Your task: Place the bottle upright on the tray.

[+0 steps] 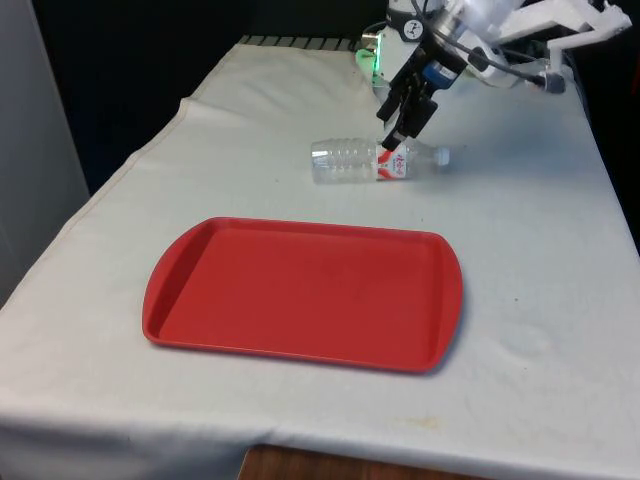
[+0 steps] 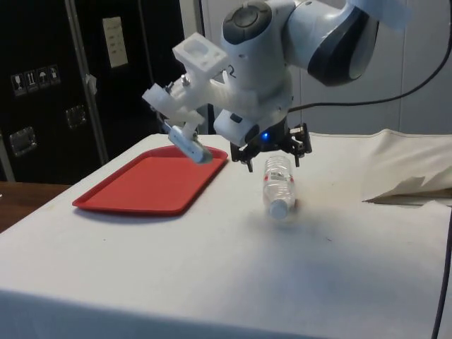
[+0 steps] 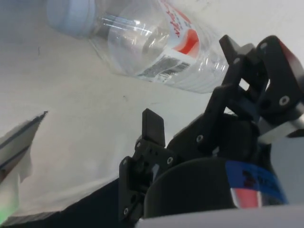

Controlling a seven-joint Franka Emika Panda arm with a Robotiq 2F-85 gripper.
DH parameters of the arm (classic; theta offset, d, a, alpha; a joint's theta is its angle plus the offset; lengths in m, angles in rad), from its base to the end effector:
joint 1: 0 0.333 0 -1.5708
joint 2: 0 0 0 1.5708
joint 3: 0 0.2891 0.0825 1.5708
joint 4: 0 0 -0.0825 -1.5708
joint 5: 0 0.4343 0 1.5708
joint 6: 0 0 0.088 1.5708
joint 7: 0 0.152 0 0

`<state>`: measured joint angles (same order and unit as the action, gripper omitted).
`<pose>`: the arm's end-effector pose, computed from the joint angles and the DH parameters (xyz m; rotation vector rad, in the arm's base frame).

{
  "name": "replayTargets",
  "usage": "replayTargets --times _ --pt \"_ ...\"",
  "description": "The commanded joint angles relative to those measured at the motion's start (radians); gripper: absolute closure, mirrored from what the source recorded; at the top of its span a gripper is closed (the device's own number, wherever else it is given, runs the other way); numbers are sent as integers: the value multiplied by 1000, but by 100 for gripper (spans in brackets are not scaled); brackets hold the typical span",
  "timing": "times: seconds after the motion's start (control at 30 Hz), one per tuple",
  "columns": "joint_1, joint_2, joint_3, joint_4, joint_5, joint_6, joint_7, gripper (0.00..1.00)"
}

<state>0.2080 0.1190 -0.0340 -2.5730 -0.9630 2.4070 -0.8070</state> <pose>0.4339 0.0449 0.0913 1.6491 2.0928 -0.5603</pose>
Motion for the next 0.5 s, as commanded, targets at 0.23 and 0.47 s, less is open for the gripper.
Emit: replayTargets --times 0.23,0.47 --pt "7 35 0 15 -66 -30 74 0" --pt "3 65 2 20 -84 -43 97 0"
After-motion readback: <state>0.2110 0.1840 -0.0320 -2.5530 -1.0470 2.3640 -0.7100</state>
